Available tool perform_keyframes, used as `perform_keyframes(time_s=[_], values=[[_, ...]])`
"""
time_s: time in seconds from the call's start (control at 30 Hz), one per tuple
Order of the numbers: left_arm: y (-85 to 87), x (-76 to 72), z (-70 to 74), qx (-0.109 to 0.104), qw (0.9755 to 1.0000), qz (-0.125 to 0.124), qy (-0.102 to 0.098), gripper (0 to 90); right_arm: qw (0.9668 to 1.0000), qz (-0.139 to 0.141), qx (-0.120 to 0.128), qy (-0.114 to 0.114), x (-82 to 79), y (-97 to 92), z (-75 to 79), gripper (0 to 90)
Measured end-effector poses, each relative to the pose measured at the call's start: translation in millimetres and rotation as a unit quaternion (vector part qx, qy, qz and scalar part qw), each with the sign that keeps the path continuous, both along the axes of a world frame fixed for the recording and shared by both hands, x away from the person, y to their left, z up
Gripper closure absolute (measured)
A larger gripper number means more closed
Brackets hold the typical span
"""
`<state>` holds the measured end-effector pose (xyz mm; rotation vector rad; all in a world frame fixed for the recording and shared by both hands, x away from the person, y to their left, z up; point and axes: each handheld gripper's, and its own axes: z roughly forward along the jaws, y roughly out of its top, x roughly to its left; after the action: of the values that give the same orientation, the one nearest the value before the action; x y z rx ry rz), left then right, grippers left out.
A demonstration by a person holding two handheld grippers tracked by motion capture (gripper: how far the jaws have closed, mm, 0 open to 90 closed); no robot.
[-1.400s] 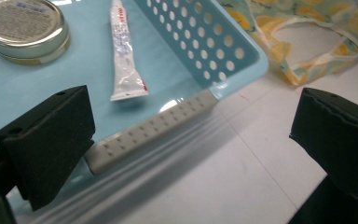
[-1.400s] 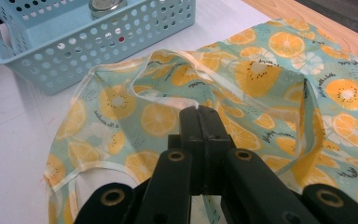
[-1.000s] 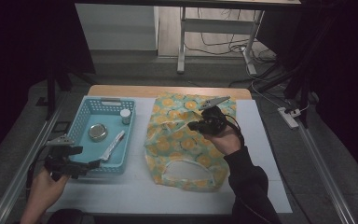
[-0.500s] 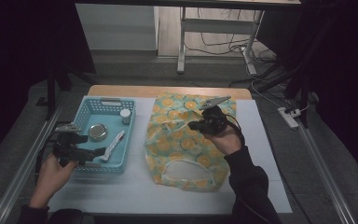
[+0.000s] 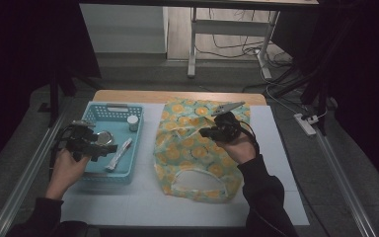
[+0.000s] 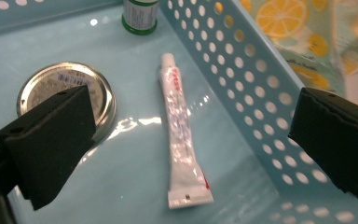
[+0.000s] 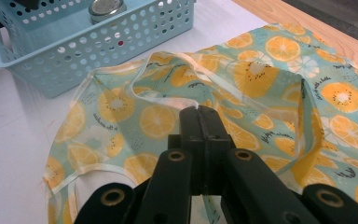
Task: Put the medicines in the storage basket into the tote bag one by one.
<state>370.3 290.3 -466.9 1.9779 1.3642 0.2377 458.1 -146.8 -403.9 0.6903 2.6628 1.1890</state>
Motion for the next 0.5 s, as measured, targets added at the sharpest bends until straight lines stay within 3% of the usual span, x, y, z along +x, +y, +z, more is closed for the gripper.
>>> perform_keyframes(time_s=[0.5], values=[[7.6,39.3,-10.1,0.008,0.9999,-0.002,0.008,0.2,1.0000,0.000,0.000,0.000,0.2,-0.9,-0.1,90.0]])
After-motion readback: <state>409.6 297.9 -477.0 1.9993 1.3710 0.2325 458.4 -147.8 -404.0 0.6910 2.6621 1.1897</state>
